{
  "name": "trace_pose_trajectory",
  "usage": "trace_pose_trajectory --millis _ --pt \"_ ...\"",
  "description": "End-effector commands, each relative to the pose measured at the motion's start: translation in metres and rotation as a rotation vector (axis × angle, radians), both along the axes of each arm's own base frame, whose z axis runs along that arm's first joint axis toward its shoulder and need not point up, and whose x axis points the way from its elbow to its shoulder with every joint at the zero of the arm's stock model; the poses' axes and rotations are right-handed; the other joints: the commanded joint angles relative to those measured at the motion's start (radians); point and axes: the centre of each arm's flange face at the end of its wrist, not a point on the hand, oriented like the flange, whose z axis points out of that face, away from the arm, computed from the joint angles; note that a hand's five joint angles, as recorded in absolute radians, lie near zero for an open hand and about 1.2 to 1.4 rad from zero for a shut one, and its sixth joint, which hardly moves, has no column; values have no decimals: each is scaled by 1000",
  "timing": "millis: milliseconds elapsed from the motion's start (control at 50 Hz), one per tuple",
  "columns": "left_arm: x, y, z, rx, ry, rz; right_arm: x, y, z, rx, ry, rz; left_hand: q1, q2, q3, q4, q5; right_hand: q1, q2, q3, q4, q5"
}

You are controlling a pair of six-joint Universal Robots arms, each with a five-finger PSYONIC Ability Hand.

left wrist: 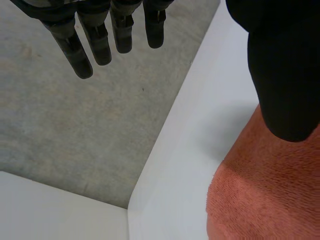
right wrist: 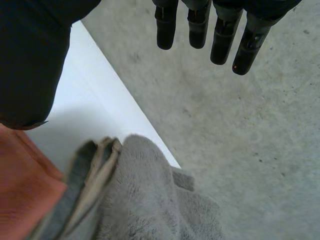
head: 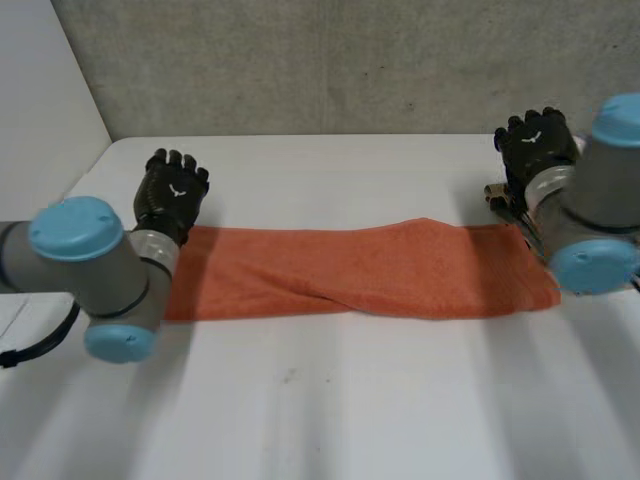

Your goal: Fold the laundry.

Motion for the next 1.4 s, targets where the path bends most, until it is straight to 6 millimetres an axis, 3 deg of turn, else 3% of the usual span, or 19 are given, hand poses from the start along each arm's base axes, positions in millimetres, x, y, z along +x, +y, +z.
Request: trace_pose_trajectory --millis 20,100,160,300,520,560,600,620,640,760,820,880,980,1080,1160,1220,1300,1360,1400 --pt "16 43 27 49 139 -6 -42 53 -1 265 -58 96 -25 -30 -39 -30 -48 -31 -49 -45 -66 -72" --pt "19 57 28 102 254 -29 -61 75 -34 462 -72 102 -16 -21 -30 -21 -39 47 28 33 12 5" --pt "19 60 25 128 291 -32 -64 82 -48 484 -74 104 -10 -15 -24 -15 -33 117 99 103 82 76" --pt "19 60 24 138 306 -31 -77 69 -60 401 -89 75 -4 -10 -18 -10 -27 299 281 285 264 258" --pt "16 65 20 151 299 -41 -76 58 -85 425 -77 73 -4 -10 -18 -10 -27 408 390 394 373 367" --pt "16 65 20 154 298 -42 -77 56 -91 429 -70 69 -4 -10 -18 -10 -27 472 454 458 438 431" --pt "16 65 20 154 298 -41 -77 54 -95 431 -69 67 -4 -10 -18 -10 -27 677 659 663 642 636" --pt "16 65 19 155 298 -40 -77 51 -95 417 -69 65 -4 -10 -18 -10 -27 1132 1113 1118 1097 1090" --pt "16 65 19 157 299 -40 -78 50 -95 408 -69 62 -4 -10 -18 -10 -27 1190 1172 1176 1156 1149" --pt "17 69 20 158 297 -43 -84 52 -90 348 -72 13 -4 -10 -18 -10 -27 1191 1173 1177 1156 1150" --pt "17 70 23 151 299 -44 -93 56 -63 274 -74 -5 -4 -10 -18 -10 -27 1191 1173 1177 1156 1150" --pt "17 70 28 139 306 -46 -112 59 -47 244 -82 -48 -4 -10 -18 -10 -27 1191 1173 1177 1156 1150" --pt "17 70 30 135 310 -44 -143 57 -50 263 -74 -95 -4 -10 -18 -10 -27 1191 1173 1177 1156 1150" --pt "18 70 32 130 313 -42 -190 49 -51 273 13 -210 -7 -12 -21 -12 -30 1191 1173 1177 1156 1150" --pt "19 70 33 129 315 -41 -211 47 -47 285 79 -255 -7 -12 -21 -12 -30 1191 1173 1177 1156 1150" --pt "21 69 34 128 317 -33 -209 46 -36 258 104 -249 -7 -12 -21 -12 -30 1191 1173 1177 1156 1150" --pt "22 69 39 114 322 -33 -185 44 -3 154 101 -204 -7 -12 -21 -12 -30 1191 1173 1177 1156 1150" --pt "23 68 42 106 324 -31 -152 45 17 90 74 -124 -10 -15 -24 -15 -33 1191 1173 1177 1156 1150" --pt "24 68 47 92 329 -30 -113 51 31 43 58 -24 -10 -15 -24 -15 -33 1191 1173 1177 1156 1150"
